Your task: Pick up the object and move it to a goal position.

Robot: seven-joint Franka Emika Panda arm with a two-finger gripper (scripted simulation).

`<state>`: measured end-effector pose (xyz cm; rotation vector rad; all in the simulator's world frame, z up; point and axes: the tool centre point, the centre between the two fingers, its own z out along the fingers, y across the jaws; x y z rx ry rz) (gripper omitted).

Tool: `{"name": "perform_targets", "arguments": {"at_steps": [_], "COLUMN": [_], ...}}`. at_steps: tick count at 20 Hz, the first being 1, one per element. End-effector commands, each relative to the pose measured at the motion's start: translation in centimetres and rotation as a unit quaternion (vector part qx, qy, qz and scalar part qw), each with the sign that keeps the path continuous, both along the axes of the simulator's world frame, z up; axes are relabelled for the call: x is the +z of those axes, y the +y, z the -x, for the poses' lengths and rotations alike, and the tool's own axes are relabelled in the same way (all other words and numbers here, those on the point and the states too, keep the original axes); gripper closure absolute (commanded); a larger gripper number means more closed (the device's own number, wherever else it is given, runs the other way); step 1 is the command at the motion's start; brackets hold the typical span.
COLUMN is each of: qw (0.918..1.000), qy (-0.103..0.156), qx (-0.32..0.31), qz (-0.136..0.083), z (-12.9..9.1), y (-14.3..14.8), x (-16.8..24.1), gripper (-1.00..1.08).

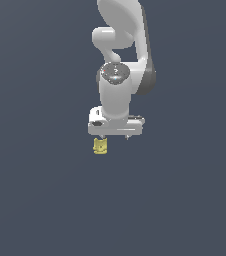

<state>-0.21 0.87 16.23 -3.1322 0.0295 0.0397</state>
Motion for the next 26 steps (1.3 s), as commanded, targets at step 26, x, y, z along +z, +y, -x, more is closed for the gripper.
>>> {"name": "perform_targets", "arguments": {"at_steps": [26], "qw": [0.9999], "qy": [-0.012], "qx": [0.004], "qz": [0.010], "z": [0.7], "y": [-4.5], "x": [-2.4], "gripper": [-0.92]}}
